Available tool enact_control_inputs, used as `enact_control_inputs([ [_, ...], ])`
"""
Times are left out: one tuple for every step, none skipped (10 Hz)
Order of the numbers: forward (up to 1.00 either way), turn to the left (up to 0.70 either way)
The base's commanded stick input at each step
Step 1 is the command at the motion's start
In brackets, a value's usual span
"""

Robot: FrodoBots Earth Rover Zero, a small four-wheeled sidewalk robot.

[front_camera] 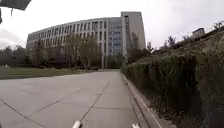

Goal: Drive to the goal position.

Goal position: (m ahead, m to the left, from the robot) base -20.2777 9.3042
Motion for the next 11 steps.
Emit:
enact_control_inputs([
  [0.06, 0.0],
  [0.06, 0.0],
  [0.07, 0.0],
  [0.06, 0.0],
  [0.07, 0.0],
  [0.06, 0.0],
  [0.07, 0.0],
  [0.07, 0.0],
  [0.07, 0.0],
  [0.07, 0.0],
  [0.06, 0.0],
])
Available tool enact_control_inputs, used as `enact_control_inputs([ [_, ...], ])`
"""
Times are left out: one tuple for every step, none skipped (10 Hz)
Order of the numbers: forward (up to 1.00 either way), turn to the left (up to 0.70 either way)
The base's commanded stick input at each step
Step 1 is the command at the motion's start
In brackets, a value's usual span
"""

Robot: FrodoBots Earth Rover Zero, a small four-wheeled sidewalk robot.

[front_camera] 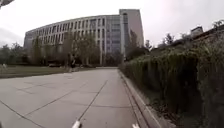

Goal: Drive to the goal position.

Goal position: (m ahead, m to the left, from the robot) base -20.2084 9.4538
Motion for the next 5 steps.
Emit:
enact_control_inputs([
  [0.06, 0.0],
  [0.07, 0.0],
  [0.06, 0.0],
  [0.07, 0.0],
  [0.06, 0.0],
])
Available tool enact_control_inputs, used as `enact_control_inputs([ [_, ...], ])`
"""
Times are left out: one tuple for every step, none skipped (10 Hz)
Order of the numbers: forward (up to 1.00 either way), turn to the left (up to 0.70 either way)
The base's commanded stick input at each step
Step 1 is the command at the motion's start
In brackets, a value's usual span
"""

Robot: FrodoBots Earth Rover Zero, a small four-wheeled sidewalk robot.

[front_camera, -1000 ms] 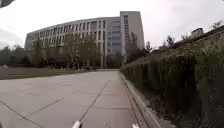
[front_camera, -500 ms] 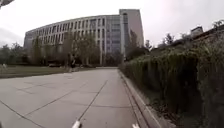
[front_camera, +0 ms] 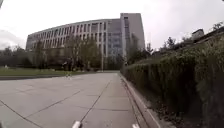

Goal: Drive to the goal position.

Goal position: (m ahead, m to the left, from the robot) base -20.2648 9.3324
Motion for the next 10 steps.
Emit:
enact_control_inputs([
  [0.06, 0.0],
  [0.06, 0.0],
  [0.06, 0.0],
  [0.07, 0.0],
  [0.07, 0.0],
  [0.06, 0.0],
  [0.06, 0.0],
  [0.07, 0.0],
  [0.07, 0.0],
  [0.07, 0.0],
])
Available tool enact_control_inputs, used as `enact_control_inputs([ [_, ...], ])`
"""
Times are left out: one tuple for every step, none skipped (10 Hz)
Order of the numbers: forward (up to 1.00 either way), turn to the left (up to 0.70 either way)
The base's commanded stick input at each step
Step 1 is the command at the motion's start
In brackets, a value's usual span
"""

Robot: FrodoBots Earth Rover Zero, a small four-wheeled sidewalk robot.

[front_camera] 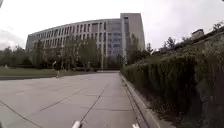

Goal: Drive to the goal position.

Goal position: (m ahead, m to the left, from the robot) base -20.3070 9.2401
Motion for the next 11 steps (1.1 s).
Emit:
enact_control_inputs([
  [0.06, 0.0],
  [0.06, 0.0],
  [0.06, 0.0],
  [0.06, 0.0],
  [0.07, 0.0],
  [0.06, 0.0],
  [0.06, 0.0],
  [0.06, 0.0],
  [0.06, 0.0],
  [0.06, 0.0],
  [0.06, 0.0],
])
